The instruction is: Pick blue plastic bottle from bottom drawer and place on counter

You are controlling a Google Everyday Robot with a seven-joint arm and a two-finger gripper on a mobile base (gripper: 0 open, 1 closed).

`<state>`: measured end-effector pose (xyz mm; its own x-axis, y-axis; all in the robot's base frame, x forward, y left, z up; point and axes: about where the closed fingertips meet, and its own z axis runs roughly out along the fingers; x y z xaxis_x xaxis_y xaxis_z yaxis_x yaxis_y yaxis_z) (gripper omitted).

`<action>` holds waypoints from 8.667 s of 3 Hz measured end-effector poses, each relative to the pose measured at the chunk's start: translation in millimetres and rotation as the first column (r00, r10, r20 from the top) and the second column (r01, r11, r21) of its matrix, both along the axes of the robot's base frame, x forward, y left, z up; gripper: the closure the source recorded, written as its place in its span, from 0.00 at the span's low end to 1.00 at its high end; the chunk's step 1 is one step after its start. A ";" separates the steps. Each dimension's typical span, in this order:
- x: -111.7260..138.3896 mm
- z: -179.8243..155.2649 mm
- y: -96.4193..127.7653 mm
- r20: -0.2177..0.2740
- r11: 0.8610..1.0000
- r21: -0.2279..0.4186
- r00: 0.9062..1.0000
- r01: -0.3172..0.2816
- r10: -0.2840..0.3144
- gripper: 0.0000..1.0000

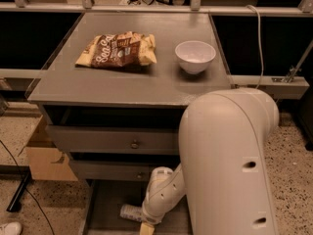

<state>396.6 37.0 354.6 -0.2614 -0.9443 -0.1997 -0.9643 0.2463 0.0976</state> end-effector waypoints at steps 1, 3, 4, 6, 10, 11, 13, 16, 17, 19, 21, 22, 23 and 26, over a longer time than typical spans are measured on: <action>-1.8 -2.3 -0.3 -0.005 1.000 -0.001 1.000 0.000 0.000 0.00; 13.4 -24.7 -9.4 -0.008 0.998 0.003 0.998 0.066 -0.066 0.00; 25.4 -53.9 -32.3 -0.002 0.989 -0.006 0.989 0.145 -0.145 0.00; 24.5 -82.0 -24.4 -0.026 0.990 0.044 0.991 0.135 -0.134 0.00; 65.5 -65.8 0.0 0.074 0.994 0.091 0.995 0.061 -0.068 0.00; 62.1 -82.9 -8.7 0.066 0.988 0.104 0.991 0.111 -0.118 0.00; 48.3 -108.7 -21.6 0.047 0.982 0.100 0.985 0.160 -0.165 0.00; 46.0 -157.7 7.0 -0.015 0.980 0.116 0.986 0.164 -0.164 0.00; 50.4 -189.6 4.7 -0.043 0.971 0.110 0.977 0.211 -0.207 0.00; 51.0 -200.3 32.6 -0.058 0.966 0.178 0.982 0.189 -0.181 0.00; 70.2 -206.4 35.2 -0.039 0.969 0.163 0.982 0.187 -0.183 0.00; 67.1 -220.9 33.9 -0.060 0.966 0.156 0.978 0.206 -0.199 0.00; 61.7 -235.5 34.1 -0.082 0.964 0.147 0.974 0.222 -0.212 0.00; 61.4 -236.1 34.1 -0.083 0.964 0.147 0.974 0.222 -0.212 0.72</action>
Offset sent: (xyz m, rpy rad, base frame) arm 0.0074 -0.0018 -0.0201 0.0132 0.0108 -0.0496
